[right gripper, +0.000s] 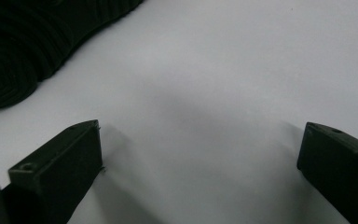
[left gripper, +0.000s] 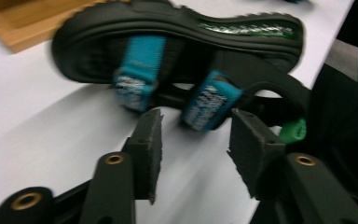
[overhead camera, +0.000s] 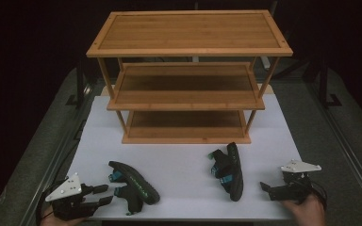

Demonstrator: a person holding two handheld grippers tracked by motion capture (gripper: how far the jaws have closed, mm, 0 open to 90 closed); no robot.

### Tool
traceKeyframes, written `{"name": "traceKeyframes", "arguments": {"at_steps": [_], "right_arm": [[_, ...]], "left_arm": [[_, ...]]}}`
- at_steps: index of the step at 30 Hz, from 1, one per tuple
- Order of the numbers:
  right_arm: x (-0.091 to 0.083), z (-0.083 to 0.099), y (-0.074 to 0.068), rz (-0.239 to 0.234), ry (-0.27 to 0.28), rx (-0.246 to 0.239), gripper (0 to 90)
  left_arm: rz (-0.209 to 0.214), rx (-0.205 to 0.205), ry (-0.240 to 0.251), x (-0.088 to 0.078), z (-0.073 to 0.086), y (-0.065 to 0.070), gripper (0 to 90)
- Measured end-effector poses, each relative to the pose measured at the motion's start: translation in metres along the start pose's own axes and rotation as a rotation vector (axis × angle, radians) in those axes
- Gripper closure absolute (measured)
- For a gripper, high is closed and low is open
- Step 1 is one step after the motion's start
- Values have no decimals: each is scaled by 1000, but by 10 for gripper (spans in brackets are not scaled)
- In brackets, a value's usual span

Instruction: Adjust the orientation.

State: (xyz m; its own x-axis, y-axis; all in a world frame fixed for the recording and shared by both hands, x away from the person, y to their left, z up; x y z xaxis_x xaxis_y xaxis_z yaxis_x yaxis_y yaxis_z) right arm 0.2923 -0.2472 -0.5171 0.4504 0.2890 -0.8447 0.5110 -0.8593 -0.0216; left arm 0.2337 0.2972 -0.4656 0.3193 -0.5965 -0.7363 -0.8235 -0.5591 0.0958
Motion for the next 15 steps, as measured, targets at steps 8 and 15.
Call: {"name": "traceKeyframes", "arguments": {"at_steps": [8,15], "right_arm": [[0,0,0,0,0,0,0],[0,0,0,0,0,0,0]], "left_arm": [[3,53,-14,12,-5,7,536],[-1,85,-13,18,-11,8,566]]}}
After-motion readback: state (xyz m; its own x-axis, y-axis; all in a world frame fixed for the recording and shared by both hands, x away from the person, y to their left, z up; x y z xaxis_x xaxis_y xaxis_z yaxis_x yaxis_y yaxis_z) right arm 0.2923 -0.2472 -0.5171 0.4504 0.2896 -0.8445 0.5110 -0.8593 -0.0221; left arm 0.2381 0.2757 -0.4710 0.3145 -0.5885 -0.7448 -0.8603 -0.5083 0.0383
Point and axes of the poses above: each handheld gripper's, and its own axes: x roughly forward along the jaws, z roughly out of its underside, y roughly to its right, the point moved 8 cm from there along x, roughly forward along the jaws, and after that the axes turned 12 degrees about -y, right-handed, at the moved point
